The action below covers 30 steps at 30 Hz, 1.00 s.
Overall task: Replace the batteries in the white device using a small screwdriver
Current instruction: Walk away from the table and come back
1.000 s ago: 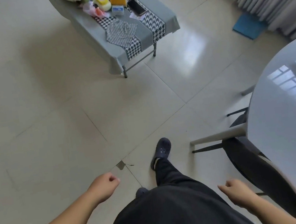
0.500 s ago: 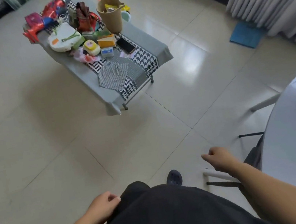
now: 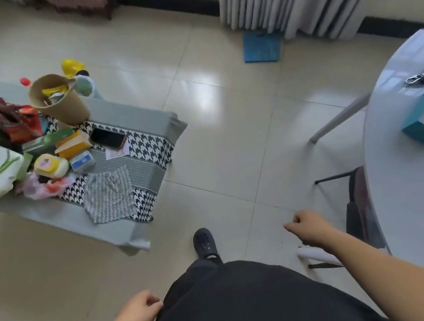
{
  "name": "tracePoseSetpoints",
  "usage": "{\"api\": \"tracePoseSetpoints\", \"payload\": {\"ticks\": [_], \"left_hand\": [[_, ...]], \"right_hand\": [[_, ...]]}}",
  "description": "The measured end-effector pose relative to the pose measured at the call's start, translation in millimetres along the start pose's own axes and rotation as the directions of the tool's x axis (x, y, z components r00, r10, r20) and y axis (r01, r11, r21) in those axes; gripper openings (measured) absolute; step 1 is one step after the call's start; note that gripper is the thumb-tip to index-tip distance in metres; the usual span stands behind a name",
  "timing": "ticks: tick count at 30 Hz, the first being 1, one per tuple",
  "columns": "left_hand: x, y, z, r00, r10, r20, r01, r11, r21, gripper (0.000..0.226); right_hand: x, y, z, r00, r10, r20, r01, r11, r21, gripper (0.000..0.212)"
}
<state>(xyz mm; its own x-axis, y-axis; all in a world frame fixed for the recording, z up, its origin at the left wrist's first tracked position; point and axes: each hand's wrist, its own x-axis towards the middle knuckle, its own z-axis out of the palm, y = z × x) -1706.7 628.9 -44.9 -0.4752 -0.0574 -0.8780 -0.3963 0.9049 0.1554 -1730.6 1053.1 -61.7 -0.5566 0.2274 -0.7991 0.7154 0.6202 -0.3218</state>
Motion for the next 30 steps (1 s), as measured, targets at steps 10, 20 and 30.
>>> {"api": "tracePoseSetpoints", "payload": {"ticks": [10,20,30], "left_hand": [[129.4,183.7,-151.0,0.918,0.367,0.147,-0.391,0.78,0.488,0.019],[150.2,390.9,-110.0,0.828,0.443,0.344,-0.56,0.631,0.537,0.014],[155.0,537.3,-109.6,0.835,0.444,0.326,-0.541,0.551,0.635,0.016]], "right_hand": [[-65.6,57.9,25.6,0.895,0.445,-0.021,-0.38,0.787,0.485,0.025],[-45.2,92.8,6.4,0.787,0.614,0.055,-0.484,0.561,0.672,0.035],[0.3,76.9,-130.9,0.87,0.472,-0.142,-0.205,0.609,0.767,0.027]]}}
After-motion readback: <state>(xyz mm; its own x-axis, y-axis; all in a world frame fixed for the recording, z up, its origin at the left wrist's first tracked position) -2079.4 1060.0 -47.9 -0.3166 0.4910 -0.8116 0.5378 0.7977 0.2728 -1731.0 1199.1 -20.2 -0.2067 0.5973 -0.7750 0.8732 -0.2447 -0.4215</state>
